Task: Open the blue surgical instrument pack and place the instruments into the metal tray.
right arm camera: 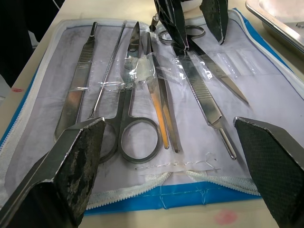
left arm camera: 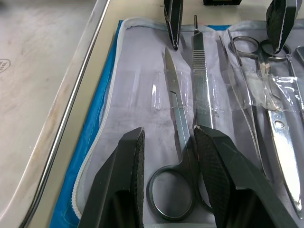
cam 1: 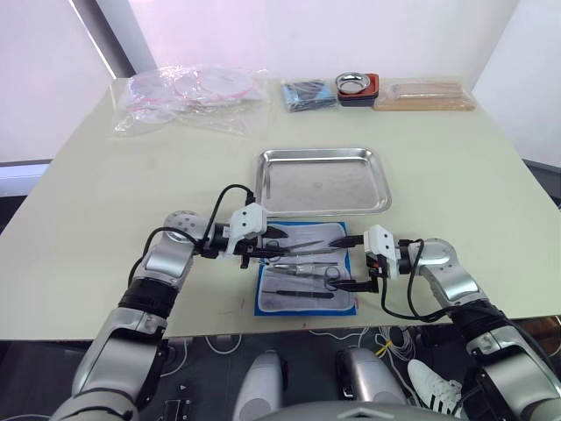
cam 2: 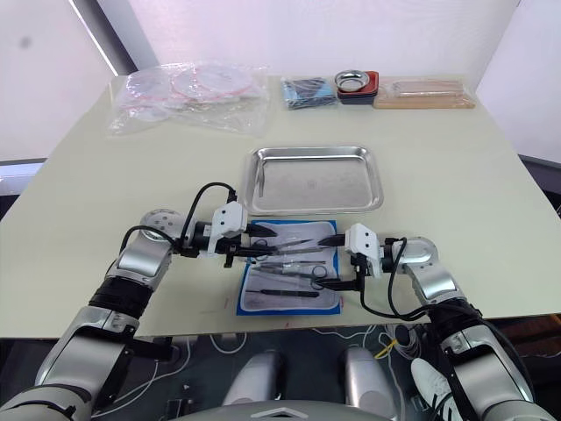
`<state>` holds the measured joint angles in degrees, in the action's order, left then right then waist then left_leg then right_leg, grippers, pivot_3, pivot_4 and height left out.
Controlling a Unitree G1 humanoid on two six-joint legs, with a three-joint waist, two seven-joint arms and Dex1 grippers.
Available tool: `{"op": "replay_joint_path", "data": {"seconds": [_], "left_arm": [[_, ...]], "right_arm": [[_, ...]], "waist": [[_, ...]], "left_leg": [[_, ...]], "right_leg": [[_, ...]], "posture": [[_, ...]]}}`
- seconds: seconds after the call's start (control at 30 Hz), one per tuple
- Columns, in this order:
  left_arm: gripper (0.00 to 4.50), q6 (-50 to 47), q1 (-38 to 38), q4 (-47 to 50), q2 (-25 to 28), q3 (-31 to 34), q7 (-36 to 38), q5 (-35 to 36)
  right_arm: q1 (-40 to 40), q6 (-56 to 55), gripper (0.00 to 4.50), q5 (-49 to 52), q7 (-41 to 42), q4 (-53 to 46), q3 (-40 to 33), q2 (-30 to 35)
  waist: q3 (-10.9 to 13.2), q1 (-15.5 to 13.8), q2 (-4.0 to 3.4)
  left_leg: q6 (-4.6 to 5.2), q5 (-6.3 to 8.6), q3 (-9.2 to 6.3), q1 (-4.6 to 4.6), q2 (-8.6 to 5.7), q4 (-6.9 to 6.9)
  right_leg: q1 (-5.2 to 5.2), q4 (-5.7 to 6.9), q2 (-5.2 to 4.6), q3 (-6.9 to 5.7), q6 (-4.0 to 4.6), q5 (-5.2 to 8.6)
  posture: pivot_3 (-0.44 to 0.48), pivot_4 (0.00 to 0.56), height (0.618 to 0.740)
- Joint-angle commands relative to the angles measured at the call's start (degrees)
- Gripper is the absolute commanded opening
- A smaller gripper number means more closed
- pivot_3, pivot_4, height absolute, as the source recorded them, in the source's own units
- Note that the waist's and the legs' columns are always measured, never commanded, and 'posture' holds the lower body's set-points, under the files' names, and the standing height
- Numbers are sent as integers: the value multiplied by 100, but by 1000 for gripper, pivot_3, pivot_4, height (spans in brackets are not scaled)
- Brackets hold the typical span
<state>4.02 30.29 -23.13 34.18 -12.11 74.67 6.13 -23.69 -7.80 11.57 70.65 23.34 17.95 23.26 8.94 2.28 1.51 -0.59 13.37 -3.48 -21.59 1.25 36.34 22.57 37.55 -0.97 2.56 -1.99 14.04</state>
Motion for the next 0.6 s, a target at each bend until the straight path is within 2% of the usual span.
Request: {"op": "replay_joint_path", "data": {"seconds": [0.03,0.6], "left_arm": [[1746,122,57,-134,-28,-127,-16,-179],[1746,325,247,-435,-40,-228,37,-330]], "right_arm": [[400,299,4500,-632,-128,438,367,171],[394,327,4500,-633,-177,417,390,157]], "waist": [[-7,0,1],[-22,1,-13]], "left_leg": [[0,0,0,0,0,0],[0,0,2,4,-1,0]], "right_leg": [[0,1,0,0,0,0],[0,6,2,3,0,0]], "posture": [[0,150,740],[0,150,740]]}}
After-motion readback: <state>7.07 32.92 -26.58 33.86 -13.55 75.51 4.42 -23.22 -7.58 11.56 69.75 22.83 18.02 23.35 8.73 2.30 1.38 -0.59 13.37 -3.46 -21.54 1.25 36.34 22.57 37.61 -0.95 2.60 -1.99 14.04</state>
